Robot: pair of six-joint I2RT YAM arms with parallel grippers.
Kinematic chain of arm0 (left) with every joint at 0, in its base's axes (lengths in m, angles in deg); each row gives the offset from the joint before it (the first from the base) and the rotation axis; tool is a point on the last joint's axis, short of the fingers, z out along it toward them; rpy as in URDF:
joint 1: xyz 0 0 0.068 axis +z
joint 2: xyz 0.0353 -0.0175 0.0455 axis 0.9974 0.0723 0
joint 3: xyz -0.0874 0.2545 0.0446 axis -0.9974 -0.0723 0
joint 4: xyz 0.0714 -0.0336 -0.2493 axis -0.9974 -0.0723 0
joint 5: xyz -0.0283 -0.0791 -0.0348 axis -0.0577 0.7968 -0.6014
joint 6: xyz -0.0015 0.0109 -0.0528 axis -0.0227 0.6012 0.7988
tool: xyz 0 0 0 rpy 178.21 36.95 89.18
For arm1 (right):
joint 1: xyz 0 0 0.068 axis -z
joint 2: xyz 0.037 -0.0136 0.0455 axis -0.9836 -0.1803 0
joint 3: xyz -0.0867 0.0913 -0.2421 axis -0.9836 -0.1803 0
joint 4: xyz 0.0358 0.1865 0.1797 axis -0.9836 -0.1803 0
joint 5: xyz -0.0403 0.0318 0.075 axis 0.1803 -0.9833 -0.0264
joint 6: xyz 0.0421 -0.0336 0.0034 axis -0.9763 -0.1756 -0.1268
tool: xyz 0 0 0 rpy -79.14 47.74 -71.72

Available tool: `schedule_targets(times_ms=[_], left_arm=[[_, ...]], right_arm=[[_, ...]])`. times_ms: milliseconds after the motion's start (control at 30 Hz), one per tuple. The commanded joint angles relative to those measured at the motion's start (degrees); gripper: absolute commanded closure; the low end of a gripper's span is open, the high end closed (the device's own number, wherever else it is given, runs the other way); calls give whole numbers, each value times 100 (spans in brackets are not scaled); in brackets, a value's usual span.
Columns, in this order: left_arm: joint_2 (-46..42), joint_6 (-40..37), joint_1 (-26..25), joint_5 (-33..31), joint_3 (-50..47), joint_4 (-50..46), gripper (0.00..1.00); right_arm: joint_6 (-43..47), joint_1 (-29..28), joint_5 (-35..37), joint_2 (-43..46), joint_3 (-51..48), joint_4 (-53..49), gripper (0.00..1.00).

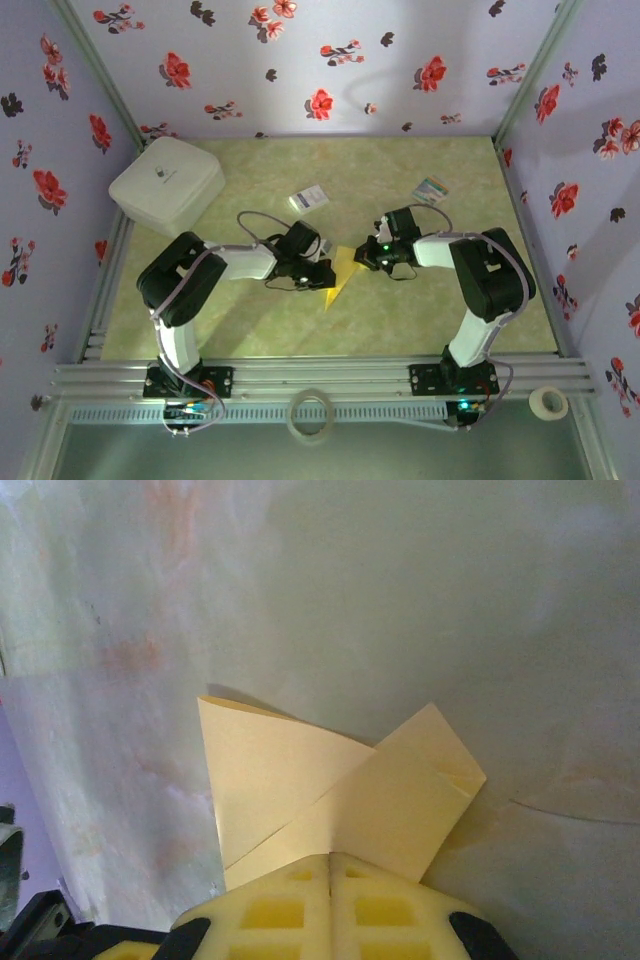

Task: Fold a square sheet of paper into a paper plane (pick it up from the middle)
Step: Fold the wing for the fifth time at the center of the table.

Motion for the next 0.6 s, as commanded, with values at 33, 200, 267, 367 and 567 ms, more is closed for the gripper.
schedule_targets(times_ms=[33,200,267,367,567], left_arm=[[15,-140,-166,73,571,-394,100],[399,-153,-211,102,982,-449,100],[559,-167,-212,127,1079,-484,100],[766,-191,-212,117,1127,-598,100],[882,-374,-224,-108,830,-802,100]], right_arm=[[-14,25,470,-91,-109,-308,100],[-48,21,465,-92,-126,-303,100],[-54,28,457,-91,-136,-306,100],[-54,30,445,-92,-136,-307,100],[-69,23,530,-96,-155,-330,100]])
